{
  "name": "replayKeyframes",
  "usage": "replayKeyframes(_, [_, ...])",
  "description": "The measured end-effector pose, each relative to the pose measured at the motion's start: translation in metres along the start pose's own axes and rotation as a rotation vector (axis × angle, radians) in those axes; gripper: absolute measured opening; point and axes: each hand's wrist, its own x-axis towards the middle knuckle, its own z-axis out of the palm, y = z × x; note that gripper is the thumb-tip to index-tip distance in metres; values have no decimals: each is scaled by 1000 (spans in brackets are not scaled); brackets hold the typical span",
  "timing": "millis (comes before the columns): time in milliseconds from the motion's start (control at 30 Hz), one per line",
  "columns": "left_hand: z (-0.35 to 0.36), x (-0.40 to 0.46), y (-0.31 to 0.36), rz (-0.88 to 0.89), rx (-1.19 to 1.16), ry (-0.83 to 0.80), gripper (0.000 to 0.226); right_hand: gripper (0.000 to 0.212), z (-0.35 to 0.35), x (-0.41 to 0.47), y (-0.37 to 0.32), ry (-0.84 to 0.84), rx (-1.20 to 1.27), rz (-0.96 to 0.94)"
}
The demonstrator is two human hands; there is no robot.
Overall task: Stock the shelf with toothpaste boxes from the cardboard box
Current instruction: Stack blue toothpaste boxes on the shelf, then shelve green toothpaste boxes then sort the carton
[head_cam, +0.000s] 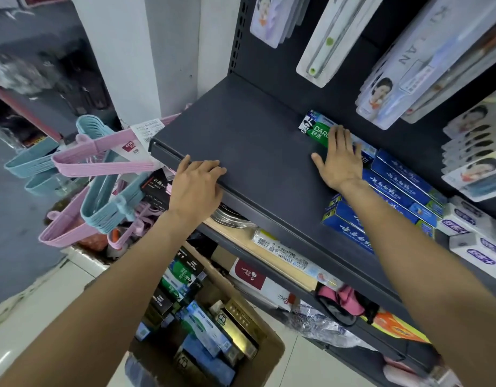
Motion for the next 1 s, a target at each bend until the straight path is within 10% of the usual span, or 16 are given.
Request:
replayKeyframes(267, [-1, -7, 4, -29, -92, -18, 41, 40, -20, -88, -66, 233, 178, -294])
replayKeyframes(400, [-1, -64, 5, -111, -314, 267, 30, 29, -14, -158, -115, 364, 501, -447])
replayKeyframes(600, [46, -203, -61, -574, -360, 171, 19, 21, 83, -242, -172, -128, 610, -526])
replayKeyframes(767, [100, -279, -144, -1081, -332, -160, 60, 34, 199, -249, -229, -495, 546, -516])
replayKeyframes(1000, [163, -310, -188, -1055, -358, -284, 76, 60, 301, -236, -316, -599, 514, -331])
